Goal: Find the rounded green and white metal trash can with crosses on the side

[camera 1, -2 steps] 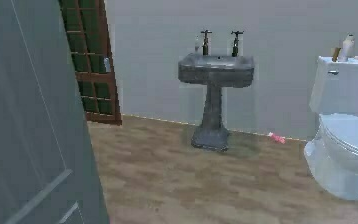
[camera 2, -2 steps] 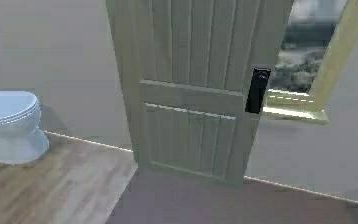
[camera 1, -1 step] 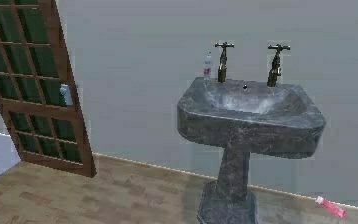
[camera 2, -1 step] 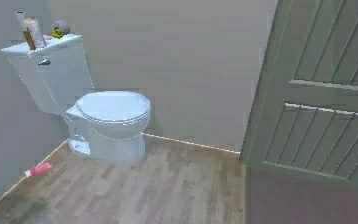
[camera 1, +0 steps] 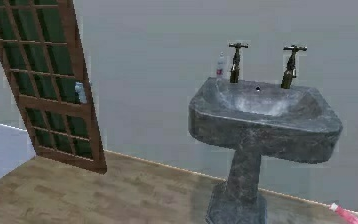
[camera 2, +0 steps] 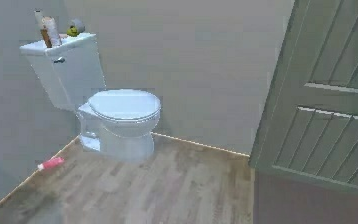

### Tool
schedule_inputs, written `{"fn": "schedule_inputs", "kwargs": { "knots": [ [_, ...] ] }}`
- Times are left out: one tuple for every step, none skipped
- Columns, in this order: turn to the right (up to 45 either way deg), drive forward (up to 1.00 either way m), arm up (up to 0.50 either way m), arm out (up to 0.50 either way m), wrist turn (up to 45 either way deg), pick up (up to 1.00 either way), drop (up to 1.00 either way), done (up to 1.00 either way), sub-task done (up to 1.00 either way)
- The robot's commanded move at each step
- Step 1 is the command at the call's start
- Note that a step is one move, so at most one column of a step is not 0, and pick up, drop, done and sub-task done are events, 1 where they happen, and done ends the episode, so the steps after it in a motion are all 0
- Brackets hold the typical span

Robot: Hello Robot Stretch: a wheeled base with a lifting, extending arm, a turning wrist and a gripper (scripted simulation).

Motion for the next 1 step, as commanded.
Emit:
{"fn": "schedule_inputs", "kwargs": {
  "knots": [
    [0.0,0.5,0.0,0.0,0.0,0.0,0.0,0.0,0.0]
  ]
}}
